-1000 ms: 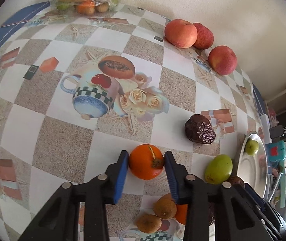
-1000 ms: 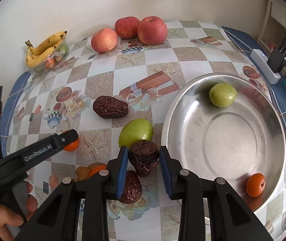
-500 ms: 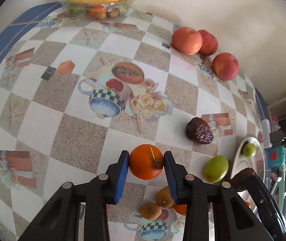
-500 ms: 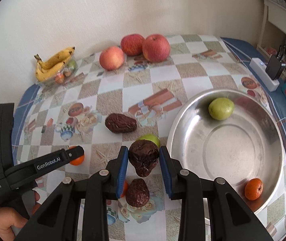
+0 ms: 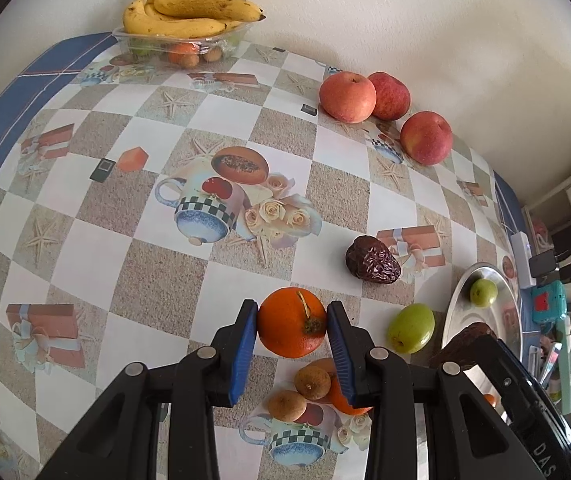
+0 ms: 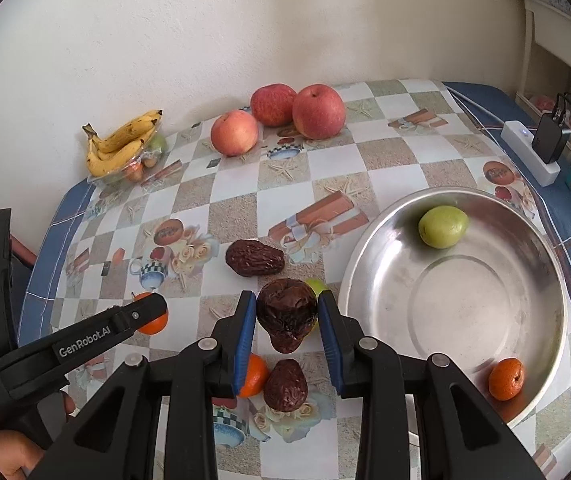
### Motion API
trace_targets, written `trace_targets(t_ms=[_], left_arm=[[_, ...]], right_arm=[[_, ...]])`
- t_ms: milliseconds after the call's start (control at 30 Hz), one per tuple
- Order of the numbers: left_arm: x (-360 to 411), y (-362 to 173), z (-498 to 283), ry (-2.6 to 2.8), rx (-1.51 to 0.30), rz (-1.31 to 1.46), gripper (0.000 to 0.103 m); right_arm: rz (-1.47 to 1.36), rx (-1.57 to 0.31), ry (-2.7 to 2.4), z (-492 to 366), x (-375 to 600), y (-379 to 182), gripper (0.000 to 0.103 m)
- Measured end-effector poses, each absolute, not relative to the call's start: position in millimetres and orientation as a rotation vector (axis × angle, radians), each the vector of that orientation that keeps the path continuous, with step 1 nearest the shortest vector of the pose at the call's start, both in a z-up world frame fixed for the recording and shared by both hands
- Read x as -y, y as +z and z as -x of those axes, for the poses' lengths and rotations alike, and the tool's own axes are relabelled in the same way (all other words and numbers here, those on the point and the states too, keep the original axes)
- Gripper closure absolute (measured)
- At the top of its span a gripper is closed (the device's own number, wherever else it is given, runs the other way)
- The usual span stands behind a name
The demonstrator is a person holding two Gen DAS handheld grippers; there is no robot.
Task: Organize fruits
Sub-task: 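Close the left gripper on the orange while the right gripper lifts the date, then carry the date and orange over the steel bowl and open both grippers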
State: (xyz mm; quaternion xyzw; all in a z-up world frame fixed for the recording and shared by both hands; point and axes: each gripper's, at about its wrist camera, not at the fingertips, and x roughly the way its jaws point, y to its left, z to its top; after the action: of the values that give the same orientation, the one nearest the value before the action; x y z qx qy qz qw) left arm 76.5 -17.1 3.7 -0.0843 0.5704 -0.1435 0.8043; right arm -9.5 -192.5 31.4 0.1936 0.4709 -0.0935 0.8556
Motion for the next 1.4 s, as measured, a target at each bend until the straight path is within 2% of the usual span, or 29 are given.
trace_targets(t_ms=[667,1400], left_arm=[[45,10,-60,-0.38,-1.208,0.133,0.065],[167,24,12,-0.739,-1.112,-0.103,0.065]], right_arm=[[-0.538,-0.969,-0.366,38,256,27,0.07],[-0.584,-0.92,-0.599,82,324,33,0.07]])
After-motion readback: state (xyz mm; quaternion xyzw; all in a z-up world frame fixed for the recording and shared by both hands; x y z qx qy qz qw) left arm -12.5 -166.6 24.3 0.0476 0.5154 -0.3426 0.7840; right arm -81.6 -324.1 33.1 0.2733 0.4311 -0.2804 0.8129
